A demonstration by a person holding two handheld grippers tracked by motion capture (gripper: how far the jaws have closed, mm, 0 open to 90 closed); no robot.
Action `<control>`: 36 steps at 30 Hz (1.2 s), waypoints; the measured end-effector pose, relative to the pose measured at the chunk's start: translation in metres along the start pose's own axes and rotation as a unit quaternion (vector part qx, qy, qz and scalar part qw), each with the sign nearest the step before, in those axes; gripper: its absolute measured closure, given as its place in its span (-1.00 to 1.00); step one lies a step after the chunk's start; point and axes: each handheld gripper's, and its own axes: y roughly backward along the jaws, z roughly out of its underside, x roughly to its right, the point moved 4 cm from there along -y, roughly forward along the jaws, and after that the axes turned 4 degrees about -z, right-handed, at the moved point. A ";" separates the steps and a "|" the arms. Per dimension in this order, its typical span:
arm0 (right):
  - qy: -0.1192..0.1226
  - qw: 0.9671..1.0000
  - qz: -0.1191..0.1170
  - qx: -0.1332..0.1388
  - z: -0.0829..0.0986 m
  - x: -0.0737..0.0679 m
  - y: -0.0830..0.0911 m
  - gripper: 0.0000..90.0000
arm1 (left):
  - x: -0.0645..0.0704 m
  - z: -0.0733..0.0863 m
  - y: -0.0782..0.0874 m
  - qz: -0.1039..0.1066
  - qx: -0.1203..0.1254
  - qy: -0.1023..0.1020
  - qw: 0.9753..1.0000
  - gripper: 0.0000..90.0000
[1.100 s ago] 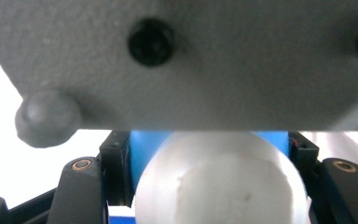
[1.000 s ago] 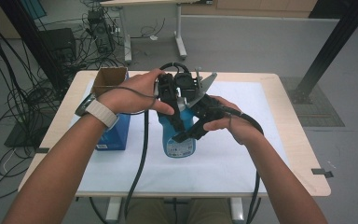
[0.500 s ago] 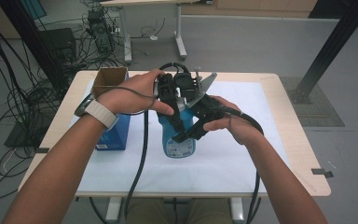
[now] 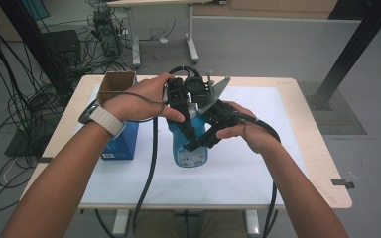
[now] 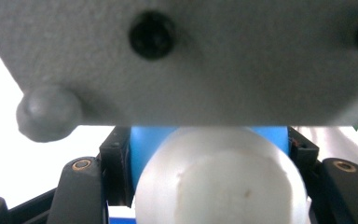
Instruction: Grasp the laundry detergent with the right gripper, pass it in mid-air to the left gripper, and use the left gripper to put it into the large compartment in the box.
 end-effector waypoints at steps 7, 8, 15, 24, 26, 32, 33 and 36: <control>0.002 1.000 0.002 -0.001 0.000 0.001 0.000 -0.04 | 0.000 0.000 0.000 0.000 0.002 0.001 1.000 -0.17; 0.000 1.000 0.001 -0.002 0.000 0.000 0.001 -0.04 | 0.000 0.000 0.000 0.001 0.002 0.000 1.000 -0.17; 0.005 1.000 0.001 0.000 0.000 0.001 0.000 -0.04 | 0.000 0.000 0.001 0.001 0.001 -0.001 1.000 -0.17; 0.010 1.000 0.005 0.002 0.000 0.002 0.000 -0.04 | 0.000 0.000 0.001 0.003 0.003 0.000 1.000 -0.17; 0.005 1.000 0.001 0.001 0.000 0.001 0.001 -0.04 | 0.000 0.000 0.001 0.003 0.003 0.000 1.000 -0.17; 0.004 1.000 0.002 0.001 0.000 0.001 0.000 -0.04 | -0.001 0.000 0.001 0.003 0.003 0.000 1.000 -0.17; 0.004 1.000 0.002 0.001 0.000 0.001 0.001 -0.04 | -0.001 0.000 0.001 0.003 0.003 0.000 1.000 -0.17; 0.004 1.000 0.001 0.001 0.000 0.001 0.001 -0.04 | 0.000 0.000 0.001 0.003 0.003 0.000 1.000 -0.17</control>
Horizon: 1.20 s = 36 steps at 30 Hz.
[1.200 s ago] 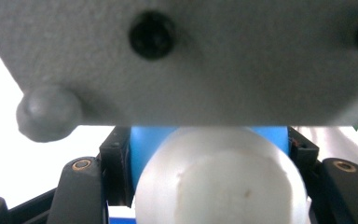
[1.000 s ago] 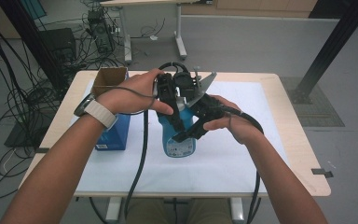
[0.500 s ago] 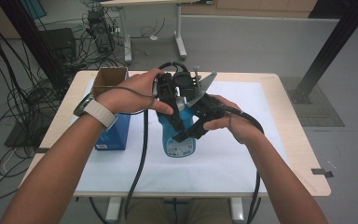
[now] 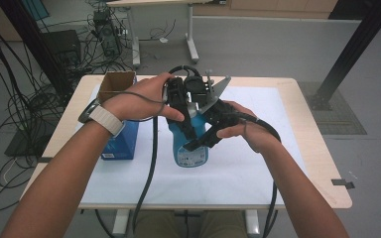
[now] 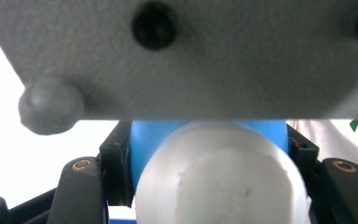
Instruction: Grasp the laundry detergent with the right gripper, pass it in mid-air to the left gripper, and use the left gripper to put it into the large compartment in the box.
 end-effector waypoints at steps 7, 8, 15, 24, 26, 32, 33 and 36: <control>0.003 1.000 0.006 -0.001 0.000 0.001 0.000 -0.04 | 0.000 0.000 0.000 -0.001 0.000 0.000 1.000 -0.17; 0.006 1.000 0.002 0.001 0.000 0.001 0.000 -0.04 | 0.000 0.000 0.000 -0.001 0.000 -0.001 1.000 -0.17; 0.002 1.000 -0.001 0.002 -0.001 -0.001 0.000 -0.05 | 0.001 0.000 0.001 0.002 0.001 0.000 1.000 -0.17; -0.001 1.000 -0.002 0.007 -0.001 -0.001 0.002 -0.05 | 0.000 -0.002 0.003 0.003 0.000 -0.001 1.000 -0.16; -0.001 1.000 0.000 0.009 -0.001 -0.001 0.002 -0.05 | 0.001 -0.002 0.004 0.004 0.002 -0.001 1.000 -0.16; -0.025 1.000 0.005 -0.015 0.011 0.000 0.001 -0.50 | 0.000 -0.003 0.012 -0.007 0.007 0.003 1.000 -0.16; -0.026 0.999 0.000 -0.019 0.016 -0.001 0.003 -0.52 | 0.000 -0.003 0.013 -0.009 0.010 0.008 1.000 -0.16; -0.044 0.999 -0.002 -0.022 0.027 -0.003 0.010 -0.65 | -0.002 -0.003 0.017 -0.009 0.004 0.010 1.000 -0.16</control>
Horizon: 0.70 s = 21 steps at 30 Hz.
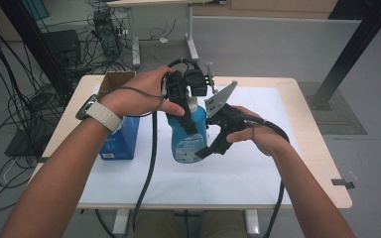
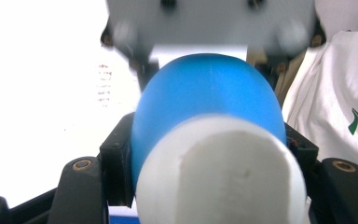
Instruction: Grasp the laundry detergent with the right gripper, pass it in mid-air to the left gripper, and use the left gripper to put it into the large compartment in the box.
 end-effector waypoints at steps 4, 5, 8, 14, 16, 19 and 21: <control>-0.014 1.000 -0.005 0.002 0.012 -0.005 0.017 -0.71 | -0.003 0.001 -0.001 -0.005 -0.007 0.009 1.000 -0.16; -0.018 1.000 -0.003 0.005 0.013 -0.006 0.022 -0.73 | -0.004 0.001 -0.001 -0.006 -0.010 0.007 1.000 -0.16; -0.022 1.000 0.008 0.009 0.017 -0.008 0.035 -0.77 | -0.005 0.003 -0.001 -0.007 -0.017 0.013 1.000 -0.16; -0.037 0.999 0.033 -0.008 0.027 -0.008 0.060 -0.80 | -0.009 0.007 0.002 -0.015 -0.025 0.026 0.999 -0.17; -0.041 0.998 0.049 -0.029 0.031 -0.007 0.067 -0.80 | -0.010 0.008 0.003 -0.020 -0.029 0.029 0.999 -0.17; -0.052 0.995 0.065 -0.058 0.037 -0.005 0.076 -0.80 | -0.011 0.009 0.005 -0.028 -0.031 0.040 0.998 -0.17; -0.059 0.992 0.080 -0.078 0.042 -0.003 0.081 -0.83 | -0.014 0.011 0.007 -0.034 -0.038 0.049 0.998 -0.16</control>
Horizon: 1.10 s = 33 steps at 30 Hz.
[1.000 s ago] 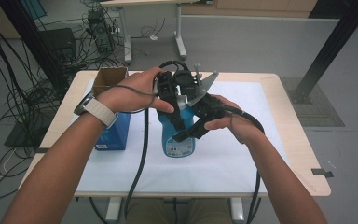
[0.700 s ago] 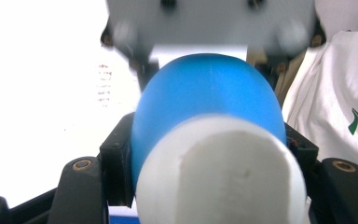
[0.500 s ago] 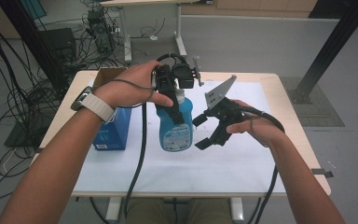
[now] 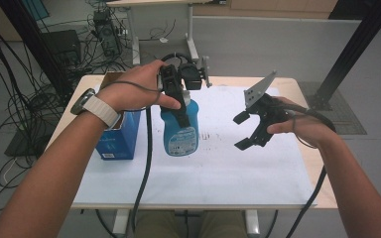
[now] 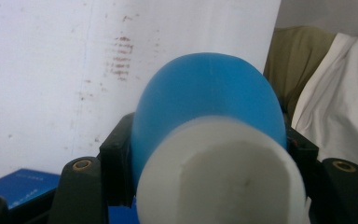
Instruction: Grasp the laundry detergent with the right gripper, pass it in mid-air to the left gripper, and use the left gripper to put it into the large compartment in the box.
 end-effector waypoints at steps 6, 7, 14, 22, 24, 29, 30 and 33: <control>-0.026 0.998 0.033 -0.040 0.016 0.011 0.012 -0.86 | -0.008 0.003 0.009 -0.029 -0.009 0.046 0.999 -0.16; -0.031 0.998 0.037 -0.045 0.018 0.012 0.014 -0.86 | -0.010 0.004 0.012 -0.032 -0.012 0.054 0.998 -0.16; -0.046 0.991 0.069 -0.102 0.029 0.022 0.021 -0.86 | -0.022 0.008 0.027 -0.055 -0.021 0.132 0.989 -0.16; -0.052 0.986 0.073 -0.139 0.036 0.026 0.025 -0.85 | -0.036 0.015 0.045 -0.085 -0.023 0.220 0.971 -0.17; -0.052 0.985 0.077 -0.144 0.037 0.027 0.027 -0.85 | -0.038 0.016 0.048 -0.089 -0.026 0.233 0.968 -0.17; -0.058 0.984 0.077 -0.148 0.042 0.028 0.030 -0.85 | -0.046 0.019 0.058 -0.092 -0.028 0.278 0.956 -0.17; -0.060 0.984 0.078 -0.150 0.043 0.028 0.031 -0.85 | -0.047 0.021 0.060 -0.094 -0.027 0.287 0.953 -0.17; -0.062 0.983 0.078 -0.153 0.047 0.028 0.032 -0.85 | -0.052 0.025 0.067 -0.104 -0.029 0.310 0.945 -0.17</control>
